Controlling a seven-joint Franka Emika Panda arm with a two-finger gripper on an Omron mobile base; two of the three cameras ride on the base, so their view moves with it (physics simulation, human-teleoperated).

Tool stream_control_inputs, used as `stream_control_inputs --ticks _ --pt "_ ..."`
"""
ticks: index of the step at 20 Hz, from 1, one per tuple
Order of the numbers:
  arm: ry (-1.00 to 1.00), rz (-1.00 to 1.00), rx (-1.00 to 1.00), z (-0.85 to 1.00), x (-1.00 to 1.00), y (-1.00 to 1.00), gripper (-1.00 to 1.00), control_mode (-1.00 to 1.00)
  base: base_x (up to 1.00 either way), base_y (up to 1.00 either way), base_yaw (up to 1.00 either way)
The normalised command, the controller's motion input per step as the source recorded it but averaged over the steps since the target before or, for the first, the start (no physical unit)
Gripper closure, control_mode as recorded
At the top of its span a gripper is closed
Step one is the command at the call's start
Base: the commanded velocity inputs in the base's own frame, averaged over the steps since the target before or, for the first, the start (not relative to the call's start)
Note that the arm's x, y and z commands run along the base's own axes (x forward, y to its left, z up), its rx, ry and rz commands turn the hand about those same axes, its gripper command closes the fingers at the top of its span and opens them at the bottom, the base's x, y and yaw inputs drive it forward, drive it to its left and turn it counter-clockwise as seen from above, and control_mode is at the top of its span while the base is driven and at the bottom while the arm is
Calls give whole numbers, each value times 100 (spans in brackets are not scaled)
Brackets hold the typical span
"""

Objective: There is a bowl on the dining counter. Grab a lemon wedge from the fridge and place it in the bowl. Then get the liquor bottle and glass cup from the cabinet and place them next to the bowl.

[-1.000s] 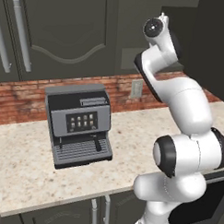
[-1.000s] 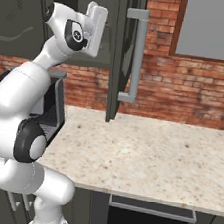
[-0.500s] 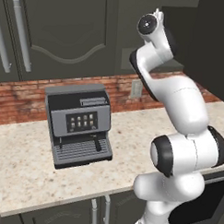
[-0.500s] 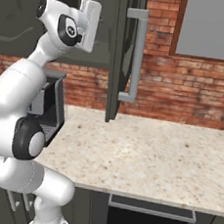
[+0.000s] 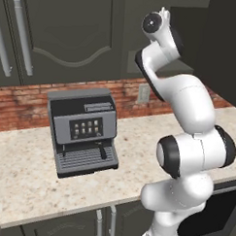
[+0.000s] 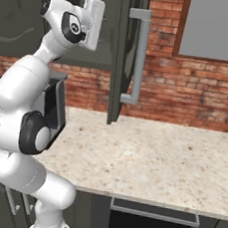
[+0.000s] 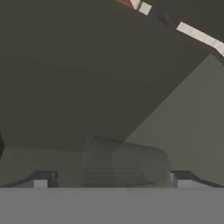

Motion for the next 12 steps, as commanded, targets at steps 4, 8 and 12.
stream_control_inputs --ticks 4,8,12 --pt "0 -3 0 0 18 0 -100 -100 0 0 0" --pt "0 -5 0 -4 10 0 -100 -100 0 0 0" --pt "3 -5 1 -17 6 0 -100 -100 0 0 0"
